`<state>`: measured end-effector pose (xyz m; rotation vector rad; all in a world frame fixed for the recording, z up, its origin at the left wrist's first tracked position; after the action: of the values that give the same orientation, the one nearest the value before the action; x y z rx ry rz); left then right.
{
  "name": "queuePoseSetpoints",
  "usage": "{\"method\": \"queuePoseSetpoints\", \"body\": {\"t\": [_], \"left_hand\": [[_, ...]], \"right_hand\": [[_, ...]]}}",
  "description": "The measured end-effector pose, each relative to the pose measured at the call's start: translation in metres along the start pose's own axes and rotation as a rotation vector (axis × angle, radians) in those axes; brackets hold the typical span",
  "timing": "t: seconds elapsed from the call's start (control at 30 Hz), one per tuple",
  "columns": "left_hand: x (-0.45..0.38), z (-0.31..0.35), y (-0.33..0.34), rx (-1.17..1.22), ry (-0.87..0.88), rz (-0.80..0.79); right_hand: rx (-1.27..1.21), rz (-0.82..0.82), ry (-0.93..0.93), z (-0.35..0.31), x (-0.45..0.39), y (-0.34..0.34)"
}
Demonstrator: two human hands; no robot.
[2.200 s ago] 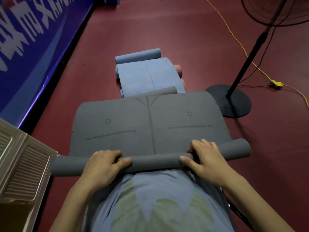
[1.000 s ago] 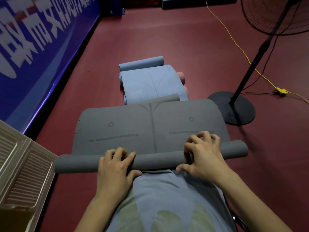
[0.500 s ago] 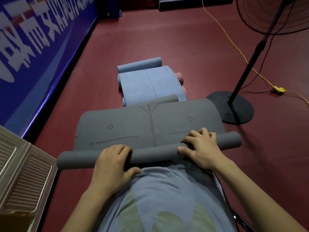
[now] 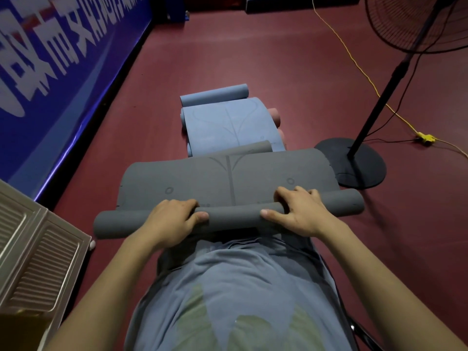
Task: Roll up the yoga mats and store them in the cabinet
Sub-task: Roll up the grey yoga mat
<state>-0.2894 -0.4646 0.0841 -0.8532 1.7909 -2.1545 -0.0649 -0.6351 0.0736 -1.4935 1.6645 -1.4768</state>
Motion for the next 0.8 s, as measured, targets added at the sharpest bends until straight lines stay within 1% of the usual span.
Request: {"method": "queuePoseSetpoints", "body": {"t": [0.07,0.17,0.23,0.3,0.43,0.6,0.7,0.77,0.8], "left_hand": [[0.003,-0.001,-0.003,-0.015,0.011,-0.036],[0.026,0.008,-0.005,-0.033,0.089,0.021],[0.044,0.011,0.001,-0.012,0.112,0.028],[0.059,0.012,0.015,0.07,0.105,-0.008],[0.061,0.007,0.022,0.258,0.052,-0.019],[0.038,0.003,0.019,0.225,0.001,-0.133],[0.03,0.0,0.021,0.224,-0.038,-0.158],[0.03,0.001,0.021,0.191,-0.048,-0.125],[0.031,0.002,0.019,0.153,-0.04,-0.083]], "right_hand": [[0.026,-0.016,-0.035,0.0,0.01,0.003],[0.02,0.017,-0.082,-0.001,0.03,0.004],[0.032,0.004,-0.097,-0.003,0.045,0.011],[0.038,-0.002,-0.125,-0.006,0.059,0.025],[-0.062,0.125,-0.181,-0.005,0.071,0.038],[-0.16,0.172,-0.181,0.004,0.058,0.034],[-0.054,0.189,-0.132,-0.005,0.059,0.029],[0.046,0.24,-0.074,-0.012,0.064,0.026],[0.092,0.269,-0.055,-0.016,0.067,0.025]]}}
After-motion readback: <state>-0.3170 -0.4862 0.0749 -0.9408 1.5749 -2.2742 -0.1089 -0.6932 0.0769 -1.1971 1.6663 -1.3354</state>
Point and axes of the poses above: each hand's wrist, its own x-axis away from the middle knuckle, its own y-axis out of the palm, z = x × y, the point moved 7 cm from there along -x, towards the middle knuckle, and after that the axes turned 12 degrees about -z, right-handed, at the moved point
